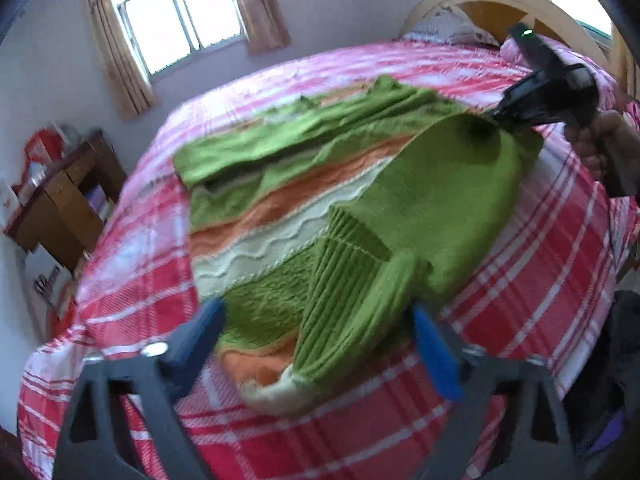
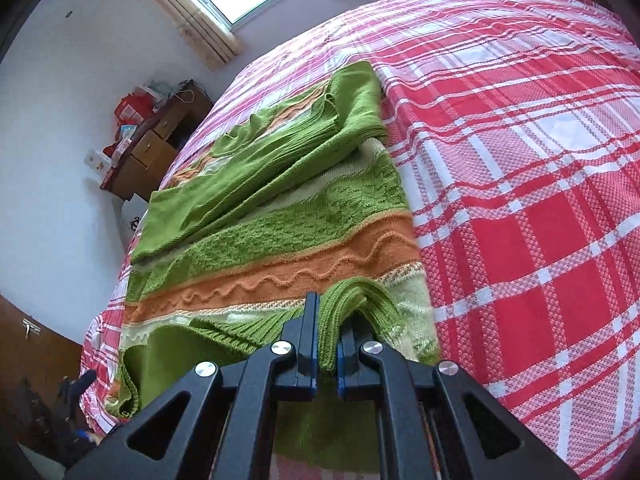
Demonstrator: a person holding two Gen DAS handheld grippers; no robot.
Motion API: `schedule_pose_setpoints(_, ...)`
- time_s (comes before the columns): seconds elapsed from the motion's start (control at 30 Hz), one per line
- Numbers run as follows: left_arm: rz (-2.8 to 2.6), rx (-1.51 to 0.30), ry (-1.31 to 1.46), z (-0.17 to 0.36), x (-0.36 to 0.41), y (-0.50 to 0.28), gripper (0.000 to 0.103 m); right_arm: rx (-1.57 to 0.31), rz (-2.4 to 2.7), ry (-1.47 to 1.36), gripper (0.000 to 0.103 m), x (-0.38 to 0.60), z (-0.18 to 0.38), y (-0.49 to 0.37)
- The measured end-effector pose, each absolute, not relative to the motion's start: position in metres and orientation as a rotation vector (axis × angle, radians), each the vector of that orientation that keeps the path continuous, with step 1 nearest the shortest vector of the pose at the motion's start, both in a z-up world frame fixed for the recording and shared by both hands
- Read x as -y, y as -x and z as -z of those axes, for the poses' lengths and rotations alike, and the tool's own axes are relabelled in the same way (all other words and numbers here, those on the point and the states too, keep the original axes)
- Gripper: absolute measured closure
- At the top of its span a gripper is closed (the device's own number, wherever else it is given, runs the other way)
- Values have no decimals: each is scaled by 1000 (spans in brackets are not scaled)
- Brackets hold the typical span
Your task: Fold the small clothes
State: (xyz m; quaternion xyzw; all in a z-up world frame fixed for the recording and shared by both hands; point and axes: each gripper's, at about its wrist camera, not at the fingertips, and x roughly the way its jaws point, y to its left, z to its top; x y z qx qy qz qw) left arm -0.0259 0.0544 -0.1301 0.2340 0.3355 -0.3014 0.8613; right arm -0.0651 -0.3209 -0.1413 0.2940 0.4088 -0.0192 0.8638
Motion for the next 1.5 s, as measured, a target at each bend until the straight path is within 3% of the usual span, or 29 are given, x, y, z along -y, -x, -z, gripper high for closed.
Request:
schedule_pose_setpoints(0.07, 659, -786, -391, 135, -61, 7, 38, -856, 32, -628, 97, 323, 142, 65)
schedule_pose_setpoints(0.1, 675, -808, -337, 135, -65, 1, 52, -851, 24, -638, 97, 324, 142, 65)
schedule_pose_setpoints(0.17, 685, -854, -202, 135, -76, -14, 70, -844, 7, -656, 97, 327, 143, 66)
schedule_pose_setpoints(0.27, 664, -895, 14, 136, -94, -35, 78, -811, -60, -759, 96, 335, 141, 69)
schedule_pose_setpoints(0.37, 651, -933, 113, 144, -99, -44, 78, -747, -140, -885, 94, 348, 132, 75)
schedule_pose_setpoints(0.43, 652, -935, 115, 146, -98, -42, 78, -709, -176, -924, 85, 356, 124, 82)
schedule_pose_setpoints(0.5, 654, -925, 90, 145, -94, -38, 72, -672, -144, -892, 58, 363, 113, 93)
schedule_pose_setpoints(0.57, 667, -921, 91, 144, -97, -34, 59, -611, -96, -863, 42, 370, 103, 106)
schedule_pose_setpoints(0.63, 675, -917, 103, 144, -93, -34, 54, -596, -58, -787, 42, 371, 95, 114)
schedule_pose_setpoints(0.93, 646, -900, 97, 146, -84, -39, 54, -758, -6, -174, 44, 290, 104, 64)
schedule_pose_setpoints(1.03, 646, -902, 67, 145, -82, -35, 54, -839, 3, -74, 52, 276, 130, 48)
schedule_pose_setpoints(1.13, 643, -897, 70, 146, -83, -33, 55, -828, 13, -43, 69, 270, 139, 49)
schedule_pose_setpoints(1.17, 643, -895, 73, 146, -84, -32, 58, -830, 3, -54, 82, 271, 140, 50)
schedule_pose_setpoints(1.2, 641, -891, 73, 146, -83, -31, 64, -825, 5, -64, 88, 271, 138, 53)
schedule_pose_setpoints(1.23, 638, -894, 70, 147, -83, -30, 84, -826, 7, -75, 89, 272, 137, 56)
schedule_pose_setpoints(1.27, 631, -904, 65, 149, -81, -31, 89, -822, 10, -87, 90, 273, 136, 60)
schedule_pose_setpoints(1.5, 634, -865, 113, 131, -88, -25, 94, -701, 49, -200, 91, 285, 98, 103)
